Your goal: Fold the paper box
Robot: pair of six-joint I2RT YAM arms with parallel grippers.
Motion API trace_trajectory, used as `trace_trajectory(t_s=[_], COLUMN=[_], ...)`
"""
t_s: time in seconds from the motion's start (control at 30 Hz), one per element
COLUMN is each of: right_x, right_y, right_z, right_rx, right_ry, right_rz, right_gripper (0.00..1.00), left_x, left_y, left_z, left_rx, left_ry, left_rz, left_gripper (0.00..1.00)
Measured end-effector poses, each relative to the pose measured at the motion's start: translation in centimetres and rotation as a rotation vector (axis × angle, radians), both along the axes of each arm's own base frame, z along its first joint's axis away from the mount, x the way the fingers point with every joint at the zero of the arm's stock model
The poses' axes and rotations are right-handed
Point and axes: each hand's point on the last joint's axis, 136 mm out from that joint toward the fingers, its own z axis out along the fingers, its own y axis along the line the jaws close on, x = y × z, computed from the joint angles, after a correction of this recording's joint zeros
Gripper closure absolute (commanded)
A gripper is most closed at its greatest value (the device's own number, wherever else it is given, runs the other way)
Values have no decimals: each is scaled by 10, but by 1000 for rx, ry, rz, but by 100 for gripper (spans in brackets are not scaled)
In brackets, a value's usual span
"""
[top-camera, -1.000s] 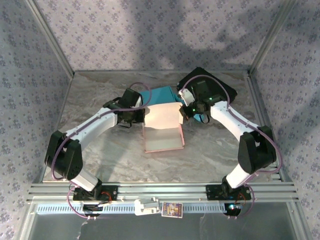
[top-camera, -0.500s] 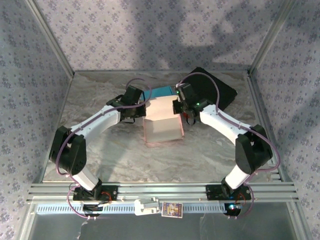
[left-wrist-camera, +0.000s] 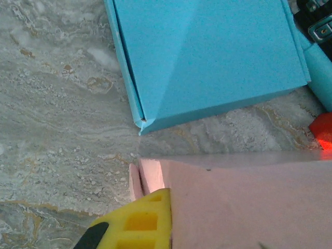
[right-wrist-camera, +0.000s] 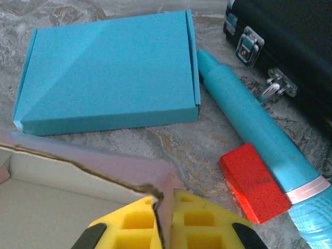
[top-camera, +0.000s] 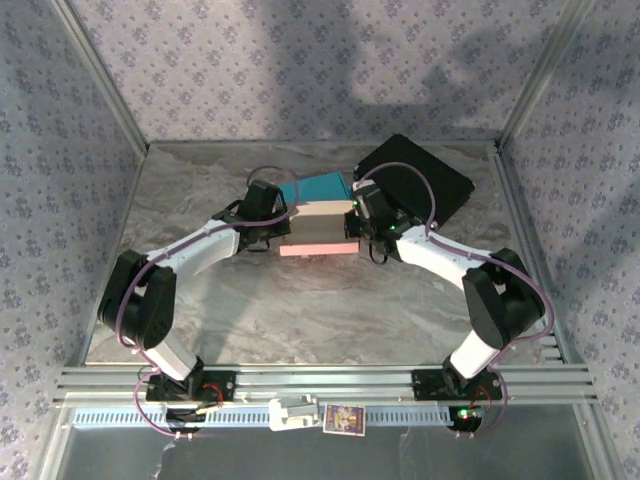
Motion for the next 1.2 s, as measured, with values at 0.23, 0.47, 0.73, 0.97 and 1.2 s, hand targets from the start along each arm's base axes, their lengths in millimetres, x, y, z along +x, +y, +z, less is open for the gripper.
trace_trajectory(t_s=[0.23,0.47,0.73,0.97,1.2], right_x=[-5,-15,-37,-64,-111], right_y=[-1,-5,-13,-12,-28], right_z=[1,2,4,16,58], right_rx=[19,24,67,187,427], right_ry=[-23,2,58,161,270], right_rz=[5,-9,-48,-78,-207], right_gripper=[100,100,72,47,46], left_x=[-3,-21,-41,-53,-57], left_y=[-1,-5,-14,-23,-24], left_z=[0,-2,-5,-6,-6], left_rx=[-22,-28,-20,5,25], left_ry=[-23,-18,-30,-47,-59], left_rz=[1,-15,-36,-45,-18], left_gripper=[100,100,100,100,100])
